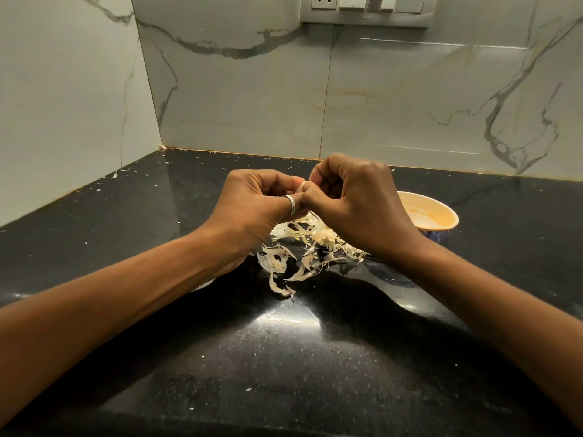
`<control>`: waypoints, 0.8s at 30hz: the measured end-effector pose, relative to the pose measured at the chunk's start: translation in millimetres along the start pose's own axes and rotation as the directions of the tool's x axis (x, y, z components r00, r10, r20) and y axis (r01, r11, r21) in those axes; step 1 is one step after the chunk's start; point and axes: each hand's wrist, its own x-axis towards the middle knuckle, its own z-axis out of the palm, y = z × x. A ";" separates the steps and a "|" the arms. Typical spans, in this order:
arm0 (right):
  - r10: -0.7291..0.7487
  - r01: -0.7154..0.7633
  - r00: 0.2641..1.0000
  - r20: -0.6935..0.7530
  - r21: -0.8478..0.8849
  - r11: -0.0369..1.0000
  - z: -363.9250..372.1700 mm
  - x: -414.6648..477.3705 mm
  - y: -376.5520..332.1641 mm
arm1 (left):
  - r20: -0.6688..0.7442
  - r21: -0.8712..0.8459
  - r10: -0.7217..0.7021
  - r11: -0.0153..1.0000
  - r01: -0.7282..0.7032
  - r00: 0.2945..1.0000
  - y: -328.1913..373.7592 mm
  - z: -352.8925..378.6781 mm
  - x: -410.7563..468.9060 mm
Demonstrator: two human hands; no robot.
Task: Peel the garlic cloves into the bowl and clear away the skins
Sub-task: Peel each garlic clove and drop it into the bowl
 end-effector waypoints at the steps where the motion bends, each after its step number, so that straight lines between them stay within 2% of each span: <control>1: 0.007 -0.007 1.000 0.005 0.004 1.000 0.1 0.2 0.2 | -0.001 -0.010 -0.008 1.000 0.008 1.000 0.1 -0.1 0.0; 17: 0.069 -0.067 0.997 -0.044 0.035 0.997 -4.6 2.1 1.9 | 0.073 -0.056 -0.018 0.998 0.022 0.997 3.6 -1.5 -0.4; 24: 0.066 -0.065 0.997 -0.031 0.040 0.997 -6.2 1.9 1.8 | 0.056 -0.077 -0.040 0.996 0.044 0.998 3.1 -3.3 0.7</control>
